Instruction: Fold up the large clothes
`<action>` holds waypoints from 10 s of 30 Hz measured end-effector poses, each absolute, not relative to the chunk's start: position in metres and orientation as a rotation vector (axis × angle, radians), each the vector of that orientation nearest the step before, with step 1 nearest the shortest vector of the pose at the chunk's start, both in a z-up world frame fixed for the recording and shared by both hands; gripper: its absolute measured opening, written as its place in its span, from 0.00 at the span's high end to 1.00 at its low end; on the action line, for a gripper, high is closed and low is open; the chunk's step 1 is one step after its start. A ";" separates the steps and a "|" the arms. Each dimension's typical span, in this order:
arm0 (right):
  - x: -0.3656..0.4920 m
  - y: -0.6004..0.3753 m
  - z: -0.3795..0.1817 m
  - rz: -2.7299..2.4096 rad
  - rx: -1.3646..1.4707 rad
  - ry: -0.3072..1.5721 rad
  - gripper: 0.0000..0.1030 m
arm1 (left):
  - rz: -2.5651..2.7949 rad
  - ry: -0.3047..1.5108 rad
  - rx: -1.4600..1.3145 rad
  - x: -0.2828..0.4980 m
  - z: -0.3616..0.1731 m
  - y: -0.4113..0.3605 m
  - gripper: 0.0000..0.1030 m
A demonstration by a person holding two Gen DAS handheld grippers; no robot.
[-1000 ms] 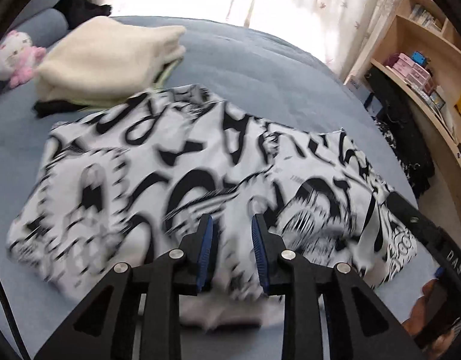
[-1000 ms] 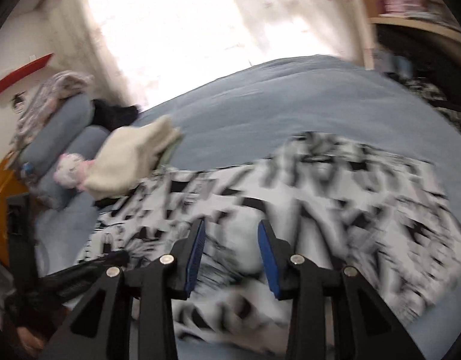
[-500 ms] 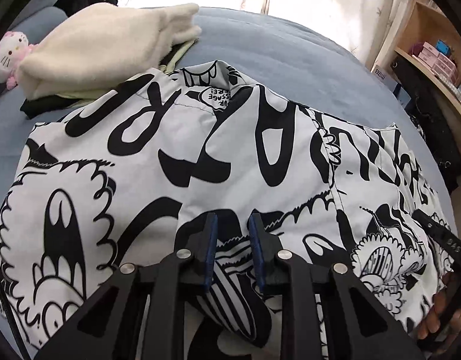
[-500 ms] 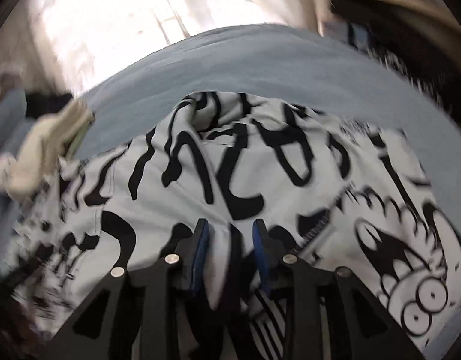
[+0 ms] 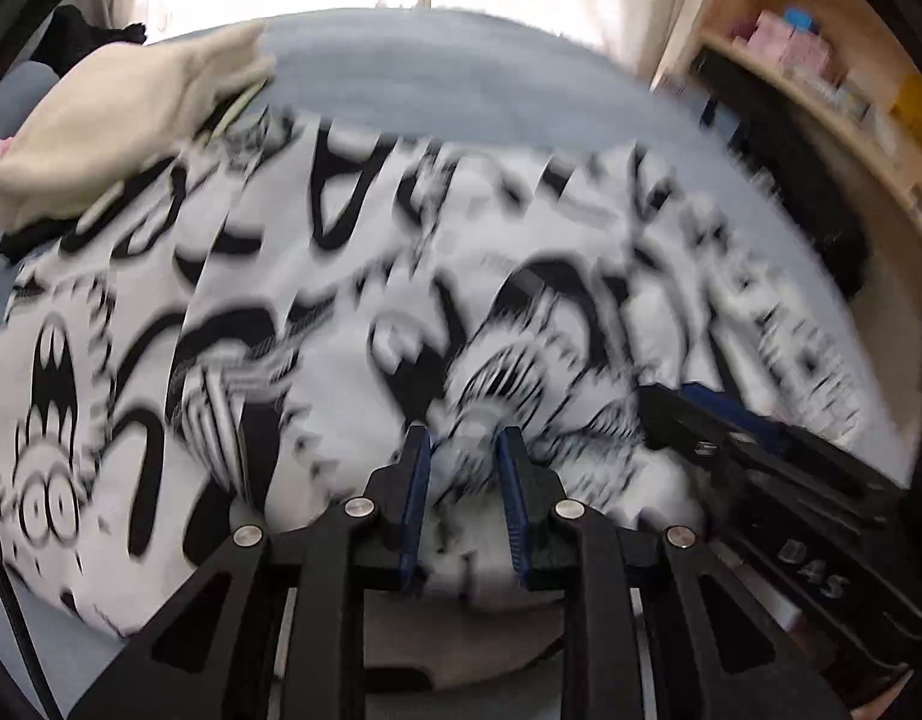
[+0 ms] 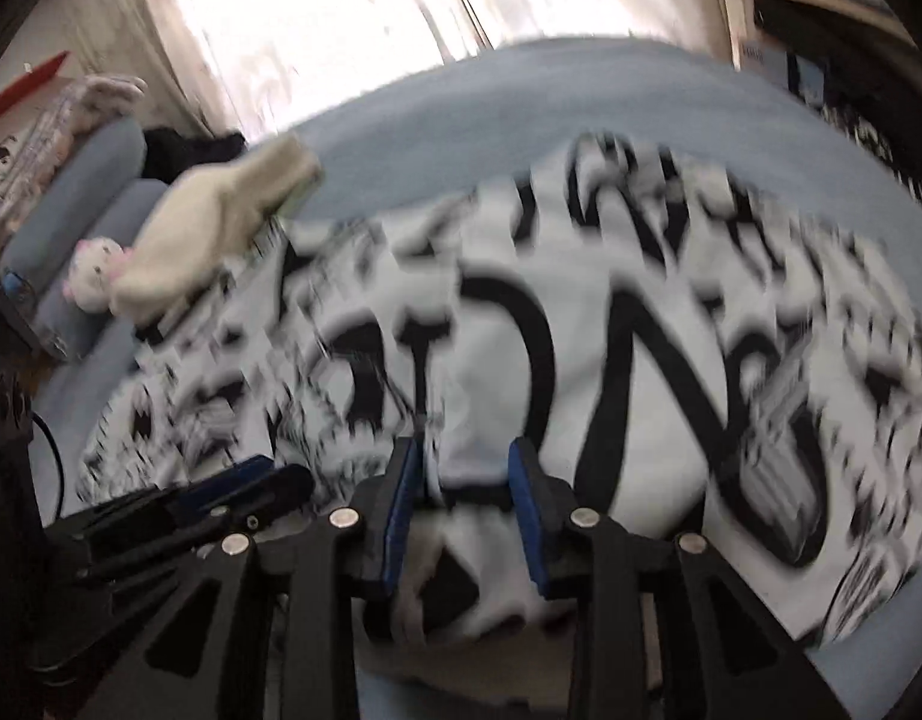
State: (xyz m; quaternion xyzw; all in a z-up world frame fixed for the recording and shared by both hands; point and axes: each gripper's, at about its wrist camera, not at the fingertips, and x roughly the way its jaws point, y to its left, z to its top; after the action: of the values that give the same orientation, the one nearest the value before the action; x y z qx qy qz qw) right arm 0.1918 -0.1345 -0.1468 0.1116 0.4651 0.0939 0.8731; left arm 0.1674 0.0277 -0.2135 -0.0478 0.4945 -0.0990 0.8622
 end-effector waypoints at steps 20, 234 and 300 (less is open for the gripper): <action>0.107 -0.146 -0.065 0.243 0.273 0.899 0.64 | -0.189 0.992 -0.107 0.090 -0.135 0.037 0.76; 0.123 -0.337 -0.090 0.009 0.169 1.098 0.91 | -0.359 1.063 -0.111 0.162 -0.180 -0.020 0.57; 0.160 -0.445 -0.109 0.099 0.630 1.115 0.31 | -0.452 1.184 -0.276 0.216 -0.184 -0.009 0.29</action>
State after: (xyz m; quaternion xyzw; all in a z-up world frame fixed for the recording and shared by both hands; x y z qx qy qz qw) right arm 0.1600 -0.4448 -0.1087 0.2938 0.5201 0.0464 0.8006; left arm 0.2158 -0.0089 -0.1837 -0.1286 0.5514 -0.2106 0.7969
